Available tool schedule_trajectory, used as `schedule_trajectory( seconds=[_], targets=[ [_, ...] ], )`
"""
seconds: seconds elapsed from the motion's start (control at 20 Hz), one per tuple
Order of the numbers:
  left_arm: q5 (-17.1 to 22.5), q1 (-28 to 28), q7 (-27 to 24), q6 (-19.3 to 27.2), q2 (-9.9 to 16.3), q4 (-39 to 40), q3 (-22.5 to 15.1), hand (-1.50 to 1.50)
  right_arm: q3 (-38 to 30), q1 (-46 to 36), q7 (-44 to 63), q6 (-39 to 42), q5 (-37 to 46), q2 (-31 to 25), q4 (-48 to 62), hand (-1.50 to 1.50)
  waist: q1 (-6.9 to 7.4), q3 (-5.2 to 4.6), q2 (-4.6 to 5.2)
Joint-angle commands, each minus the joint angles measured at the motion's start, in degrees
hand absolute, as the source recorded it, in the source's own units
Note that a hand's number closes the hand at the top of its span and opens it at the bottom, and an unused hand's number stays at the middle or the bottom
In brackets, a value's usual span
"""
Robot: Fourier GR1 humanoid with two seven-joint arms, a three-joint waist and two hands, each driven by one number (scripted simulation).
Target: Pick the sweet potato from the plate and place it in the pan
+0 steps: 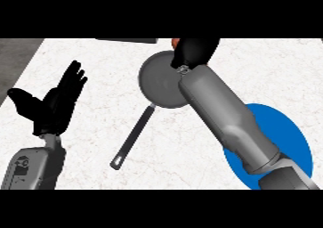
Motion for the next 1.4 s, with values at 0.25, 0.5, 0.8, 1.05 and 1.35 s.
schedule_trajectory(
  seconds=[0.25,0.5,0.8,1.05,1.35],
  targets=[
    [-0.51,0.23,-0.13,0.32,0.10,-1.03,-0.07,0.00,-0.60,3.91,4.74,-15.72,-3.48,0.66,10.35,1.50,0.20,0.06,0.27],
    [0.06,0.00,-0.12,-0.02,-0.12,-0.61,0.07,0.00,-6.46,7.63,6.74,-20.86,-9.00,0.66,10.17,-1.50,-0.24,0.12,0.28],
    [-0.11,-1.16,-0.03,-0.35,0.87,1.07,0.84,0.00,-6.74,10.76,-3.50,-29.83,-16.07,0.67,13.22,-1.50,-0.36,0.12,0.31],
    [-0.23,-0.45,1.38,0.29,0.76,-1.16,0.60,0.00,-4.69,10.68,-4.38,-42.09,-16.79,0.67,8.12,-1.50,-0.48,0.14,-0.34],
    [-0.17,1.87,1.45,1.19,0.39,-1.63,1.32,0.00,-2.44,16.44,-4.75,-53.20,-19.96,0.68,-2.53,-1.50,-3.49,0.11,-1.46]
  ],
)
